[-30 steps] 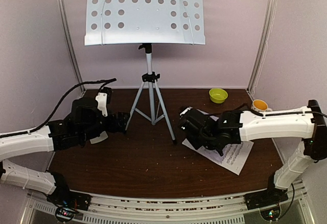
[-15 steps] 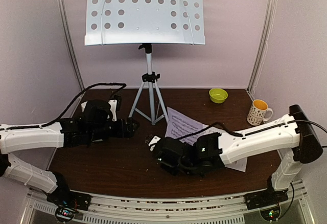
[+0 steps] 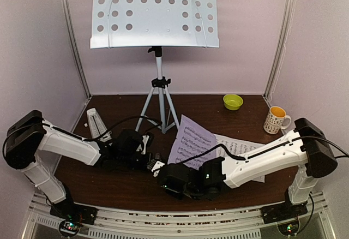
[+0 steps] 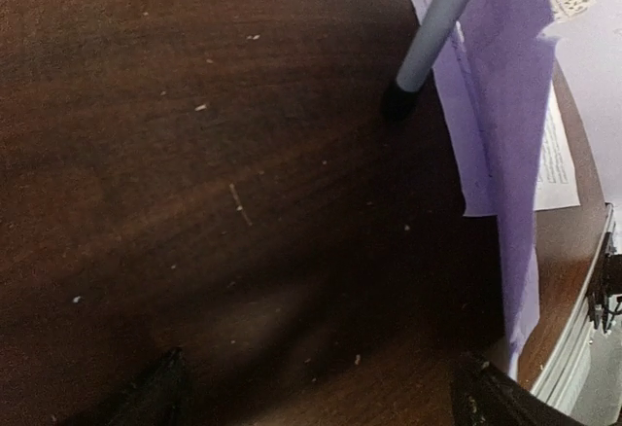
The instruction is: Set up the instrument practice props
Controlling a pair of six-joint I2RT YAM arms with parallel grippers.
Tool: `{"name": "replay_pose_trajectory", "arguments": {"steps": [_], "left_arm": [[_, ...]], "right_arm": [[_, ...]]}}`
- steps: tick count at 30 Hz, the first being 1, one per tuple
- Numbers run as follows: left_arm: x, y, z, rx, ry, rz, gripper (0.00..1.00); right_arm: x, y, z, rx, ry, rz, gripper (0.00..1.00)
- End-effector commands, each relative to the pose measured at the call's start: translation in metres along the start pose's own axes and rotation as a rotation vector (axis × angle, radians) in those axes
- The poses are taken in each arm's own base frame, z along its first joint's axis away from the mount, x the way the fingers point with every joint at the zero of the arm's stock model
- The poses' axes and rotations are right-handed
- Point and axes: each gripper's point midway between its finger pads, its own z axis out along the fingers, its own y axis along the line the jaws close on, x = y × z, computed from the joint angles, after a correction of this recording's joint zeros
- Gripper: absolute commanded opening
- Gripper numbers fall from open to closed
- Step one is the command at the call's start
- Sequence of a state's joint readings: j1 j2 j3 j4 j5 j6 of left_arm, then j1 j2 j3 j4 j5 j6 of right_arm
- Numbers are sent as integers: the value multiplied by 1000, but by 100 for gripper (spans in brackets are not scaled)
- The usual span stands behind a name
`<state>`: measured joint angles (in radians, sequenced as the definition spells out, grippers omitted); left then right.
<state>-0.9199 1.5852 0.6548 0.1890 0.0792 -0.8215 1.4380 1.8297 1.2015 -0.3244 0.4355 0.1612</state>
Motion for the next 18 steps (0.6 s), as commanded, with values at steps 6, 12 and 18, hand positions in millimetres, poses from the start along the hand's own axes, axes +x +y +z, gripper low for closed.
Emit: {"name": "replay_pose_trajectory", "arguments": {"steps": [6, 12, 18], "left_arm": [[-10, -48, 6, 286, -73, 68, 97], [-11, -52, 0, 328, -92, 46, 97], [-25, -67, -11, 391, -140, 28, 98]], "right_arm": [[9, 17, -7, -100, -38, -26, 0], [23, 18, -14, -137, -59, -49, 0], [29, 22, -15, -171, -73, -49, 0]]}}
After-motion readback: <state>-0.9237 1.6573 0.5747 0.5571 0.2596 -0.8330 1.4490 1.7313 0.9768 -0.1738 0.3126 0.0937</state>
